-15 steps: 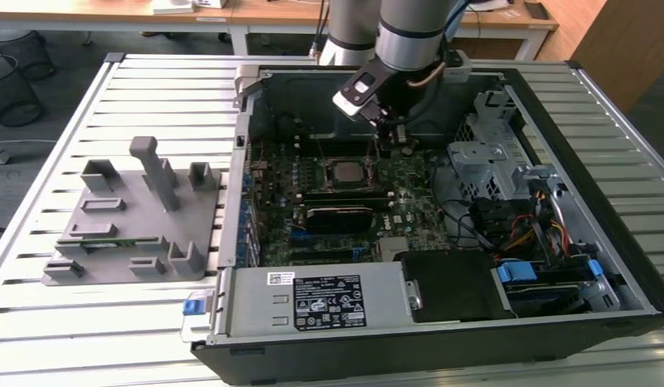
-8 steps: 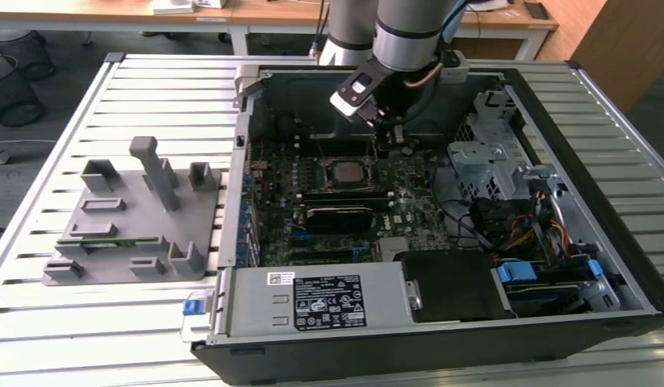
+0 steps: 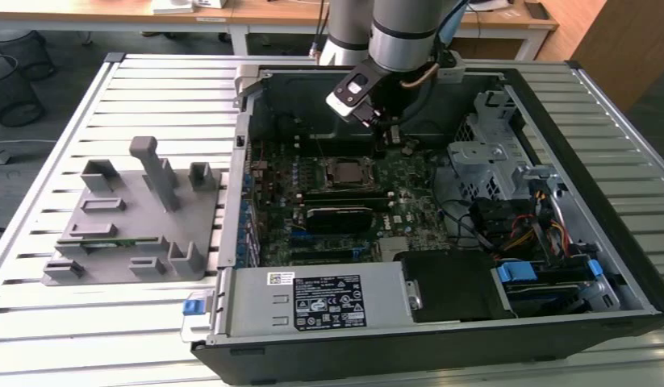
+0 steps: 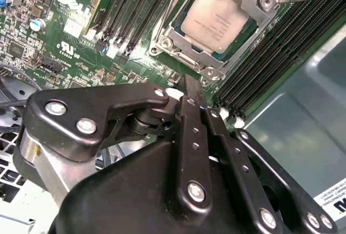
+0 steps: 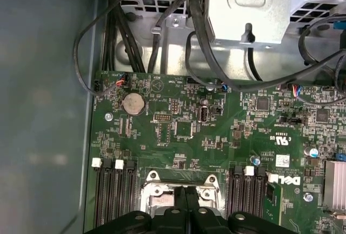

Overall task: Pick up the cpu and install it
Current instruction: 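Close the cpu cover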

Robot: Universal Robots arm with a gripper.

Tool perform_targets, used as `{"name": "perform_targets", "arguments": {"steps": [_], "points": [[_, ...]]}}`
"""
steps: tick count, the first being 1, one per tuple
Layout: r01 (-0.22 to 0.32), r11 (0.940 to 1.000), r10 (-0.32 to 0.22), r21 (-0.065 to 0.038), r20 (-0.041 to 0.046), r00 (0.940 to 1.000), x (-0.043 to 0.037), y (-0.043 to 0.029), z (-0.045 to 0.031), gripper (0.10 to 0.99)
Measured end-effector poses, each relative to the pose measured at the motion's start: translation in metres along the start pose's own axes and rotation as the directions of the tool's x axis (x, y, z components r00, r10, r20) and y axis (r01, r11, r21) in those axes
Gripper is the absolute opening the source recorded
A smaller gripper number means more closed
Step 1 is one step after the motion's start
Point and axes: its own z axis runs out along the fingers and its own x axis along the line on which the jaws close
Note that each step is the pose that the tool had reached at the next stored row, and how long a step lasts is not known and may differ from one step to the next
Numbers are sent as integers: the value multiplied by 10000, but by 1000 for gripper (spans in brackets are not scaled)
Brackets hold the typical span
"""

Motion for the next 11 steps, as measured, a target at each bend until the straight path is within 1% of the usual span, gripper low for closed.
{"name": "perform_targets", "arguments": {"steps": [4, 11], "points": [[0, 10000, 0, -1, -1, 10000, 1, -25, 3, 106], [-1, 10000, 1, -1, -1, 10000, 5, -93, 12, 106]]}}
